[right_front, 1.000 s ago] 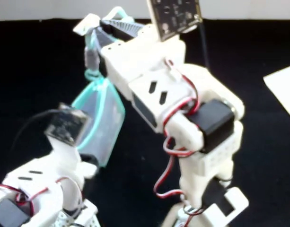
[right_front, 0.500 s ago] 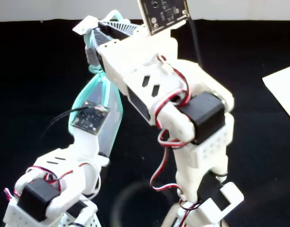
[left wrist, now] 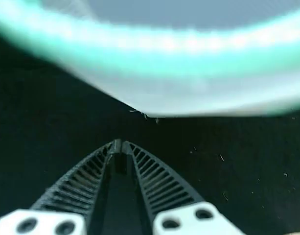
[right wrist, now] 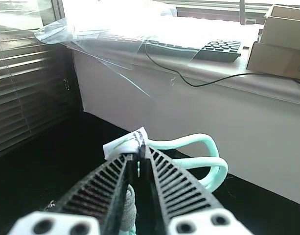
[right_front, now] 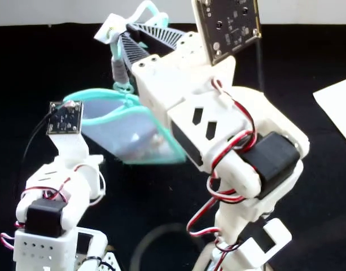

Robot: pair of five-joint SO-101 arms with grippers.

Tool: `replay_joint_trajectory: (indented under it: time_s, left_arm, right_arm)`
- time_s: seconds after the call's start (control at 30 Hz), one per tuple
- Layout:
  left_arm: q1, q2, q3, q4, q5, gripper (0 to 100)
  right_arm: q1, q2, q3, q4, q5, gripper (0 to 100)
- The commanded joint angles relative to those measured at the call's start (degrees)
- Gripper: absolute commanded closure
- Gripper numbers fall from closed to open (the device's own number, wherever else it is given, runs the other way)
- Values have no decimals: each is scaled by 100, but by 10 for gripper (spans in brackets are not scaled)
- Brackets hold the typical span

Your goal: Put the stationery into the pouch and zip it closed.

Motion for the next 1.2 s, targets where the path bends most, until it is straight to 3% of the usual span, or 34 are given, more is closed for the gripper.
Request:
replay_joint_trajectory:
  time_s: [0.0, 0.5, 0.87, 0.93, 1.07, 1.17]
  left_arm:
    - [-101, -4, -22, -378, -44, 993]
    - [-75, 4, -4, -686, -18, 993]
    - [-75, -31, 136, -686, -18, 993]
    - [-75, -40, 136, -677, -18, 993]
    - [-75, -40, 136, -677, -18, 993]
    - [-75, -40, 136, -677, -18, 993]
  right_arm:
    - [48, -48, -242, 163, 79, 991]
    - [-418, -4, -224, 470, 79, 991]
    - [-418, 251, -215, 1464, 26, 971]
    - [-277, 585, -215, 1560, -308, 904]
    - [198, 1297, -268, 1543, -1864, 717]
    - [259, 1640, -277, 1534, -2743, 696]
